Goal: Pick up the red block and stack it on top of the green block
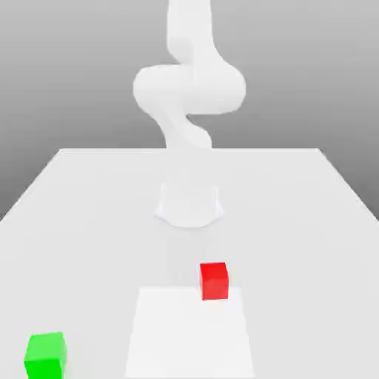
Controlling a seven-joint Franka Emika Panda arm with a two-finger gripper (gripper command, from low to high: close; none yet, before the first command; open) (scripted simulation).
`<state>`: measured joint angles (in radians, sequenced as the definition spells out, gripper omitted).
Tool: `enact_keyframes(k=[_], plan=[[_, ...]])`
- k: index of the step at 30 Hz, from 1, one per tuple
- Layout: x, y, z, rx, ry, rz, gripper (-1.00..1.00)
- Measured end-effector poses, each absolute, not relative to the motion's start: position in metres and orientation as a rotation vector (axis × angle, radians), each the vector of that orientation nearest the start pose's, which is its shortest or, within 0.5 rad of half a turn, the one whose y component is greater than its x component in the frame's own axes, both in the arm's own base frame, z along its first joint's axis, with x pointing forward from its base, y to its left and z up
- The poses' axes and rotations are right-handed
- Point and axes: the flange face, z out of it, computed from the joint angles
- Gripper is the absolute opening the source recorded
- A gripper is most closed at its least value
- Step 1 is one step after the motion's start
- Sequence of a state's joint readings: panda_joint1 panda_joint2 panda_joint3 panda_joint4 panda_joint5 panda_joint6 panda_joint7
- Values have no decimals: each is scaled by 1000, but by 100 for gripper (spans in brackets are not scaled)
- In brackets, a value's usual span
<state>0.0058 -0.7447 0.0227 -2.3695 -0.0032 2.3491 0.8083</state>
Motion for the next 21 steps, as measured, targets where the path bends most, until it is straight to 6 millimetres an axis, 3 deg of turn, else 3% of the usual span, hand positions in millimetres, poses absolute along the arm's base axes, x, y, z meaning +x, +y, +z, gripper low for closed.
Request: enact_keyframes(k=[4,9,13,17,19,21], plan=[[401,32,562,-2630,1031,-781,0],[405,45,436,-2760,1045,-548,0],[380,48,335,-2851,1060,-330,0],[330,48,232,-2932,1075,-77,0],[319,48,206,-2949,1081,-25,0],[317,48,193,-2953,1083,-14,0]])
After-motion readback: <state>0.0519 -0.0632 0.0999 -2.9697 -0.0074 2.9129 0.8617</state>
